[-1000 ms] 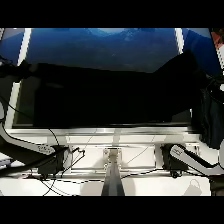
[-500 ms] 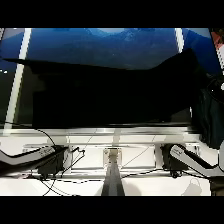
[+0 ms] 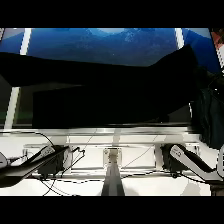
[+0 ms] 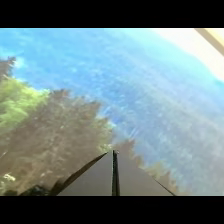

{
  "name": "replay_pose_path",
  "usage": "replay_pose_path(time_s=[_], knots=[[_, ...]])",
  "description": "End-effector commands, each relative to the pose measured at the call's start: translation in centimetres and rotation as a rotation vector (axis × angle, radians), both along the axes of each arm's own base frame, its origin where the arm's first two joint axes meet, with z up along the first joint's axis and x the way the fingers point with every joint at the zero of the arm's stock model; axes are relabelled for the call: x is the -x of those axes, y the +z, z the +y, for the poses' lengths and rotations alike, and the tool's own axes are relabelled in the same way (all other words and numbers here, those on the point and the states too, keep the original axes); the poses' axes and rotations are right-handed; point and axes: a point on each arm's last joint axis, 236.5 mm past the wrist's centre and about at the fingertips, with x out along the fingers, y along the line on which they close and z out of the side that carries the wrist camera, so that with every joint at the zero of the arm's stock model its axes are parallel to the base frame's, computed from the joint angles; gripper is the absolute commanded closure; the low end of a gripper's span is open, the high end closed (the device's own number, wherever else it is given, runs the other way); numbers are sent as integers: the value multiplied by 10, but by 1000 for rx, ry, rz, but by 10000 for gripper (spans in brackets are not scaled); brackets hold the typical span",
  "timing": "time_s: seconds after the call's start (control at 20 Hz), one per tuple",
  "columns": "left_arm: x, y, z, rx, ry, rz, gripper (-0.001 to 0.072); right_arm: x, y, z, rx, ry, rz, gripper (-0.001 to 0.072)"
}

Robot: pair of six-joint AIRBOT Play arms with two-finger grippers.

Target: Fold the clothes and pants, and hang the long-sleeved shirts on hangers.

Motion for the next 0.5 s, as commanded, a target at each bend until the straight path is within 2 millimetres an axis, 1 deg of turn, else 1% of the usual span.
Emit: replay_pose_path(time_s=[0.0,0.05,0.15,0.2,0.25,0.3,0.35,0.4,0.45], knots=[[14,-11,13,-29,35,64,702,-1,6,-3,18,-4,-12,686],[13,-22,17,-14,45,86,701,-4,7,-10,19,-34,-24,687],[4,-58,18,71,59,136,702,-14,2,-28,-61,-165,-57,687],[-2,-82,16,104,49,180,701,-21,-6,-36,-126,-230,-66,688],[-12,-111,10,142,26,229,702,-28,-17,-37,-188,-267,-63,688],[-25,-138,-1,191,-3,266,701,-38,-29,-32,-251,-283,-54,688],[-41,-158,-13,249,-28,272,701,-48,-36,-27,-296,-287,-47,688],[-62,-174,-27,318,-45,247,701,-61,-41,-24,-330,-295,-50,687],[-82,-184,-37,384,-47,205,701,-72,-42,-24,-357,-308,-60,687]])
